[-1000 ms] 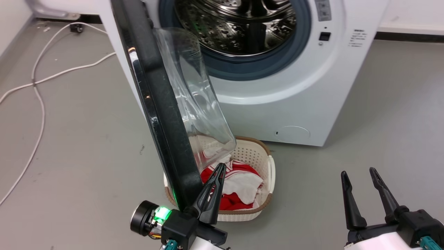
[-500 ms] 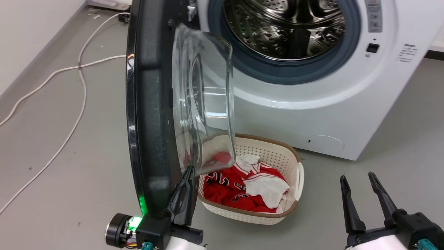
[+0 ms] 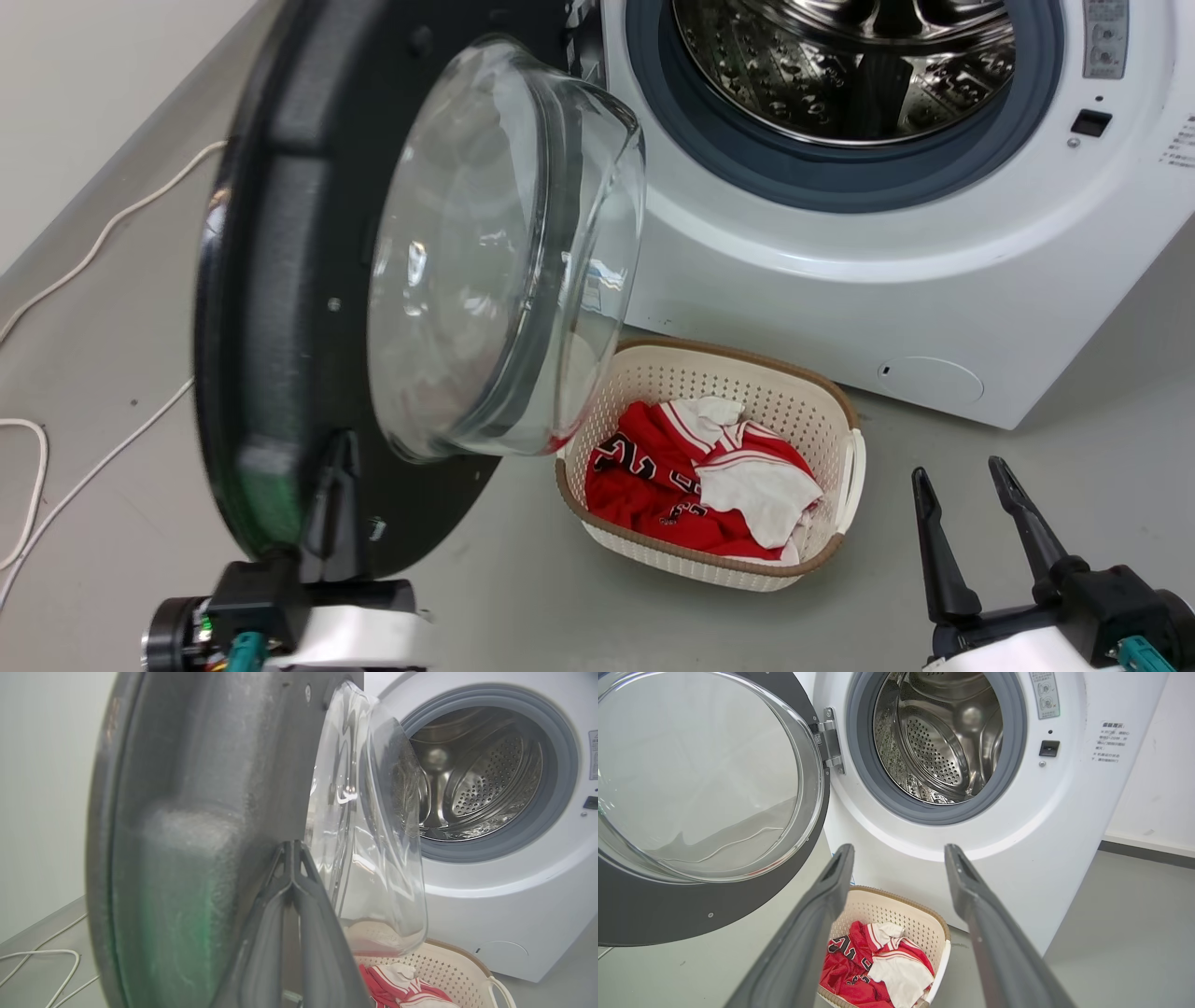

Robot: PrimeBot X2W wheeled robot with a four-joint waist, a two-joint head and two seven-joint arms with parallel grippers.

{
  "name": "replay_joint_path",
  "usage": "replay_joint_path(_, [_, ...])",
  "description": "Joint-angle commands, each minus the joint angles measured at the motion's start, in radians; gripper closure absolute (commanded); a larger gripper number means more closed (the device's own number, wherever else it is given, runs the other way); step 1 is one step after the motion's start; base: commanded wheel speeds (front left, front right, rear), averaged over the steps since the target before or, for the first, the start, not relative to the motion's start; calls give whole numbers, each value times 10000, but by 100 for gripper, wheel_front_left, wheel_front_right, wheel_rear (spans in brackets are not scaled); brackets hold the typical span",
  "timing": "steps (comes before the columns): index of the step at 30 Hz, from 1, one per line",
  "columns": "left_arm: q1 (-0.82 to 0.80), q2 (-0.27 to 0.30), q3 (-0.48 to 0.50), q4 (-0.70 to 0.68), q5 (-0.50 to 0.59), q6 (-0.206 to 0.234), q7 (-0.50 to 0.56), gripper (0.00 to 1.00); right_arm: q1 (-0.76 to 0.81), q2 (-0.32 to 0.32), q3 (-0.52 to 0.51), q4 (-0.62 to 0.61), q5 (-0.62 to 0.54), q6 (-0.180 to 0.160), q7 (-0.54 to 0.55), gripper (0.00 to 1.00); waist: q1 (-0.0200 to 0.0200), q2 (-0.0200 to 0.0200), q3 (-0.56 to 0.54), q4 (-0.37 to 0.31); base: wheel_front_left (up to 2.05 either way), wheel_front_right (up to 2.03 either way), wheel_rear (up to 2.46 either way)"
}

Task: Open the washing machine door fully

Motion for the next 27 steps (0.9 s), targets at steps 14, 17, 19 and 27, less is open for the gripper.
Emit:
replay_joint_path(14, [-1140,3,2715,691,-422,-69,25,100,-366,22,-43,-97,-363,-7,-15,0,0,-1,668,-297,0,0,0])
replay_joint_path(17, [-1567,62,3409,1019,-499,-136,23,100,-468,21,-70,-143,-462,-7,-15,0,0,-1,802,-372,0,0,0])
replay_joint_path(19, [-1801,162,3797,1300,-440,-239,23,100,-505,21,-55,-172,-549,-7,-15,0,0,-1,908,-443,0,0,0])
replay_joint_path(27, [-3045,664,5210,2697,-267,-634,26,100,-782,21,-60,-198,-773,-7,-14,0,0,-1,1367,-789,0,0,0])
